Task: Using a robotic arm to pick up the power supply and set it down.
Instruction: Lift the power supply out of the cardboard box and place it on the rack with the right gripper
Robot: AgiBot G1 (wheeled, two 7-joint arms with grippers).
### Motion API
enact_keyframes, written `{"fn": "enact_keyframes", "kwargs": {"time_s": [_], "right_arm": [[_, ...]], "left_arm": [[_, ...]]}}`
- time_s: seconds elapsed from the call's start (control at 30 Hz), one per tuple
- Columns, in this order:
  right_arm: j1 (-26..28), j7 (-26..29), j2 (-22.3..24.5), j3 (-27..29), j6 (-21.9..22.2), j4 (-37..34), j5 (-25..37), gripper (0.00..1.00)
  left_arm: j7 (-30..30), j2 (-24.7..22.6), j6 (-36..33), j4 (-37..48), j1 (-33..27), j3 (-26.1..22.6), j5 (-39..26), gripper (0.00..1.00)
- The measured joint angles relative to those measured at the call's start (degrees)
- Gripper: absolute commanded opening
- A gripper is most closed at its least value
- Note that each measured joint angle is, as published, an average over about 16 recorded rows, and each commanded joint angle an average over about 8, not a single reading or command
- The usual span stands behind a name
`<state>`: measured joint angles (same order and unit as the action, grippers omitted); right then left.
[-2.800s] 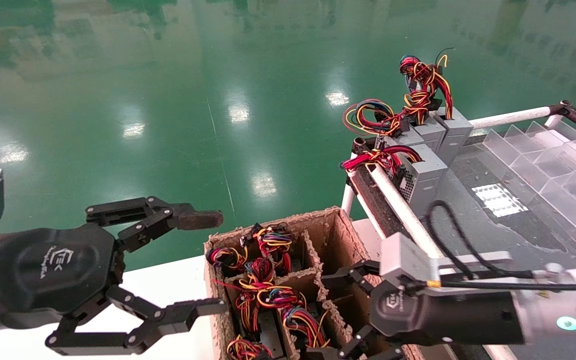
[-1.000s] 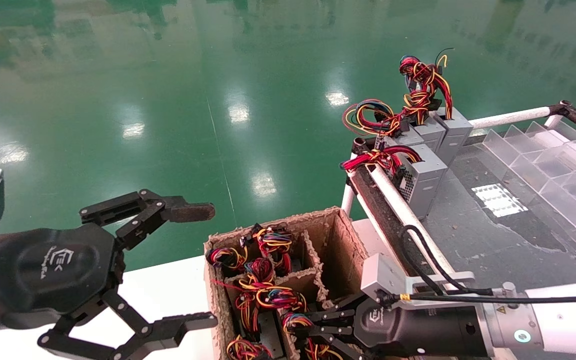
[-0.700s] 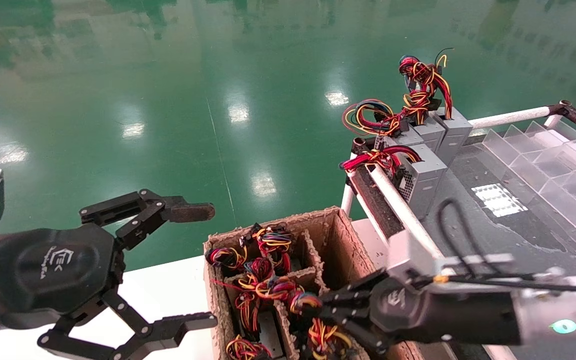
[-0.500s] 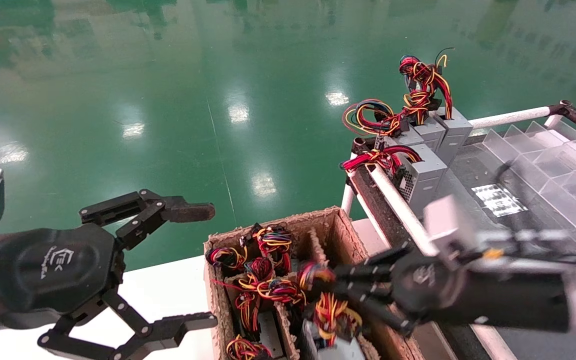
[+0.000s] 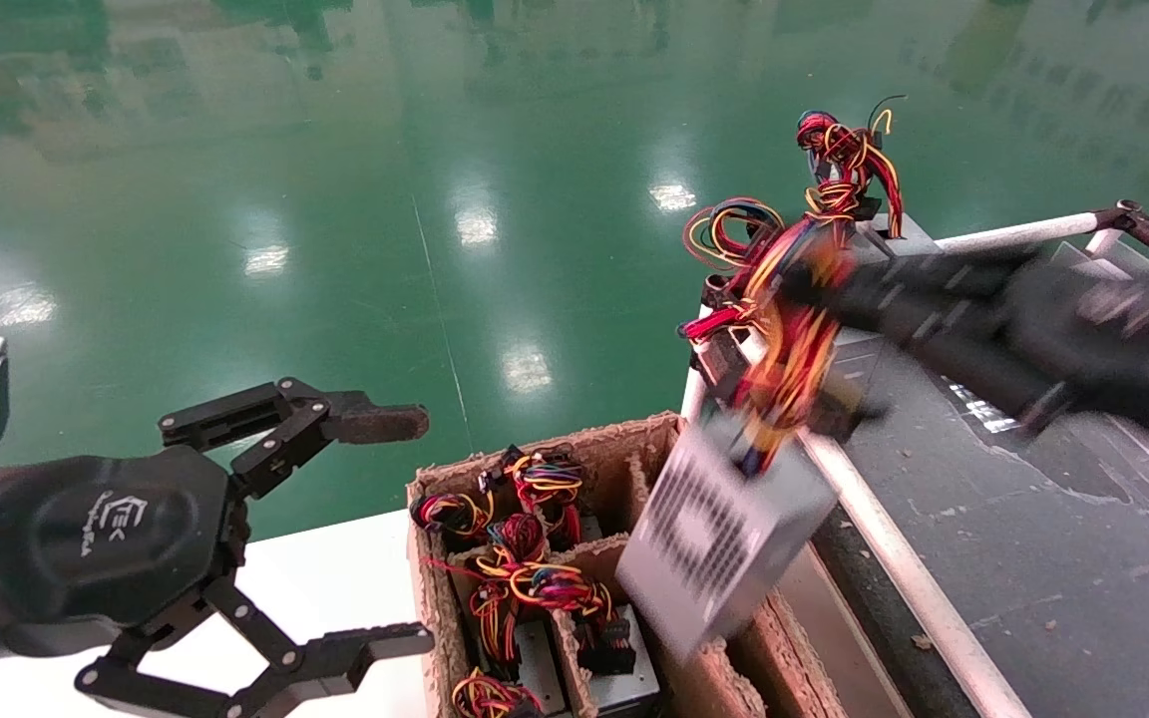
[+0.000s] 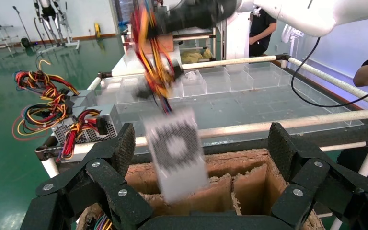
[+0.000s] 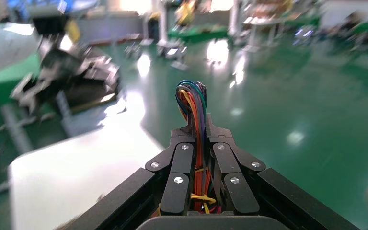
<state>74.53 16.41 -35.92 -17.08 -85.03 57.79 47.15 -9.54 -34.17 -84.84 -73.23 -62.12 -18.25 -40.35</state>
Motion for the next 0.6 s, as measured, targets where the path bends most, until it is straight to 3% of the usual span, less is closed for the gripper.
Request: {"fn": "enact_keyframes", "kwargs": {"time_s": [0.27, 0.6], "right_arm": [[3.4, -3.1, 2.3, 1.7, 0.9, -7.1, 0.8, 0.0], [8.9, -10.3, 3.8, 0.5, 2.6, -16.7, 7.8, 0.0]], "left_arm": [[0.0, 0.0, 0.0, 0.0, 0.0, 0.0, 0.0, 1.0], [0.0, 0.0, 0.0, 0.0, 0.0, 0.0, 0.0, 1.0]]}}
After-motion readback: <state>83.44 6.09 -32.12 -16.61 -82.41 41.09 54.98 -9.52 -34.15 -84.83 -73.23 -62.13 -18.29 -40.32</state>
